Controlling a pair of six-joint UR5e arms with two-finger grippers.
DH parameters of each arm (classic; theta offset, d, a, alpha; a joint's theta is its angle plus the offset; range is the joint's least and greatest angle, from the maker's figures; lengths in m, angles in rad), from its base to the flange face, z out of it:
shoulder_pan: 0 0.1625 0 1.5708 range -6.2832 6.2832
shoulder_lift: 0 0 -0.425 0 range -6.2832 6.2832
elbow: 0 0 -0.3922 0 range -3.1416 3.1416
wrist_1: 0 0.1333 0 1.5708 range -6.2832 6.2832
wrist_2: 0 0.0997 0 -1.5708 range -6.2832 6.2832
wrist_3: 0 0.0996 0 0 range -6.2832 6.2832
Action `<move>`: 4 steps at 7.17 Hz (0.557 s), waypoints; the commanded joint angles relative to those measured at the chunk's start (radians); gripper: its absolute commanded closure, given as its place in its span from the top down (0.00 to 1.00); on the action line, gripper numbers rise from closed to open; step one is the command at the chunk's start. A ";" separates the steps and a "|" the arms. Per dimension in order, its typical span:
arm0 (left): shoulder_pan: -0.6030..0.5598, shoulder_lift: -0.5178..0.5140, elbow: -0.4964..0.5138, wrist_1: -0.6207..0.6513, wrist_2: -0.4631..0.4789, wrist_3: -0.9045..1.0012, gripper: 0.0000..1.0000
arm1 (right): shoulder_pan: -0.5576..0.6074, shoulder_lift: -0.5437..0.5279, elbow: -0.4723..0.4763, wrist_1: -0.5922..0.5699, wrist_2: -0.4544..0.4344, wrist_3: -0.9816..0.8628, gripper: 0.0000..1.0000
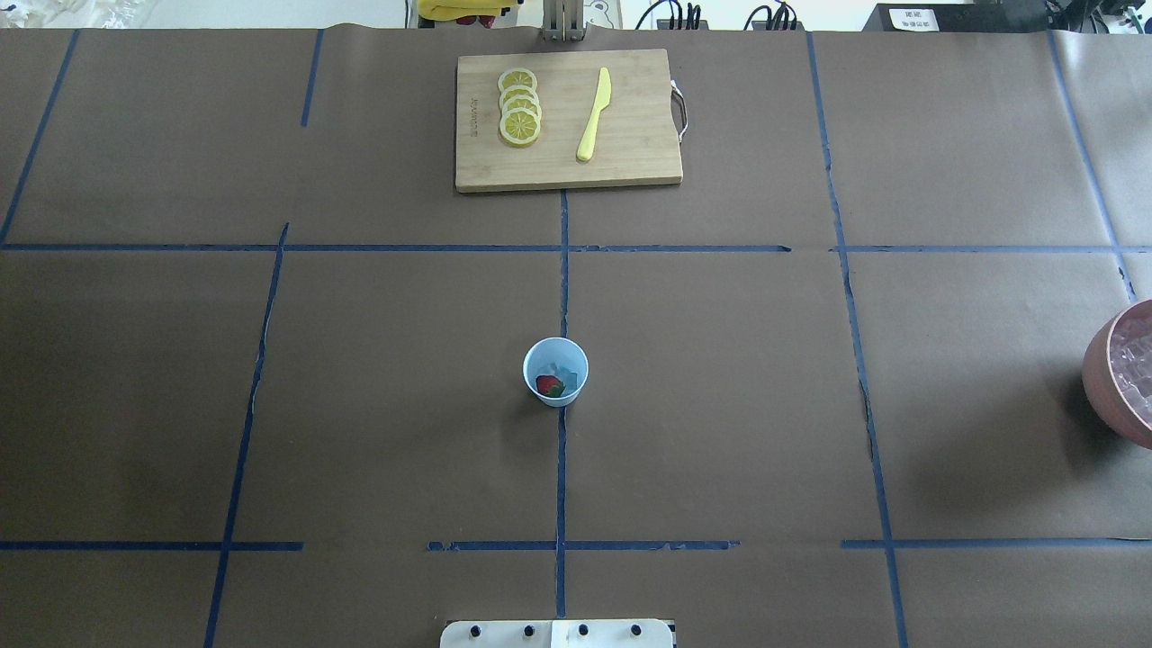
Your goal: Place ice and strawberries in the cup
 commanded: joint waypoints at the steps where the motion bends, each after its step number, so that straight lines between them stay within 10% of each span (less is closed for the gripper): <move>1: -0.109 0.064 0.075 -0.052 -0.028 0.138 1.00 | 0.000 0.002 0.001 0.000 0.000 0.000 0.99; 4: -0.135 0.068 0.110 -0.063 -0.091 0.134 1.00 | 0.000 0.005 0.003 0.000 0.000 0.000 0.99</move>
